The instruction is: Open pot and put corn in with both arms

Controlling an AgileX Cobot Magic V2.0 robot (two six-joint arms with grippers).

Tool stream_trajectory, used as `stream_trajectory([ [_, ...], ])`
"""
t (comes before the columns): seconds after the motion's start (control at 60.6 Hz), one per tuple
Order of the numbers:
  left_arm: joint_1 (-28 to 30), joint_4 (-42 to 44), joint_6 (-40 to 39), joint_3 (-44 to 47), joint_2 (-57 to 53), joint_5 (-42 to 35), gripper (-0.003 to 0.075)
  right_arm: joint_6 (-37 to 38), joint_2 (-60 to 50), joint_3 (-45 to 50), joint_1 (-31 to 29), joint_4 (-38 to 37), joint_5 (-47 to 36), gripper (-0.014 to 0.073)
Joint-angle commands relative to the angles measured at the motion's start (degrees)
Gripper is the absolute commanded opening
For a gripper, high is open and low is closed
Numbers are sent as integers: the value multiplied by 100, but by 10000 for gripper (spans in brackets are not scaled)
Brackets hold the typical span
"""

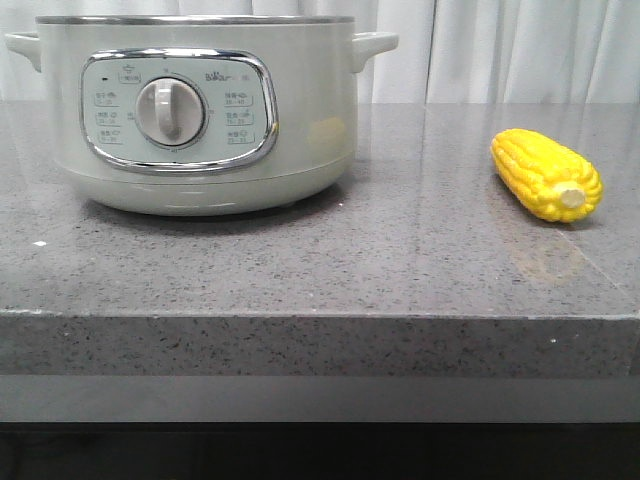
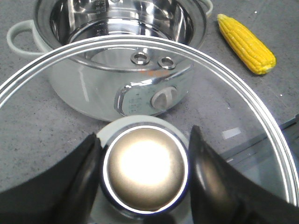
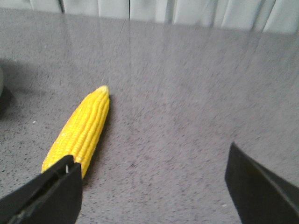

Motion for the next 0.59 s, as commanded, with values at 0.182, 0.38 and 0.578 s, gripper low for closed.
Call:
stream_trajectory([
  [0.182,-30,-210,16,309,-1040,-702,136,-47,1434,-751,448,512,-479,633],
  [0.38,-30,-221,16,325,-1157,-693,136,-41,2765,-1337,912,952,-534,633],
  [0.578,-30,-221,16,325,-1157,-703,136,-41,4013,-2002,1090,1310,-629,633],
])
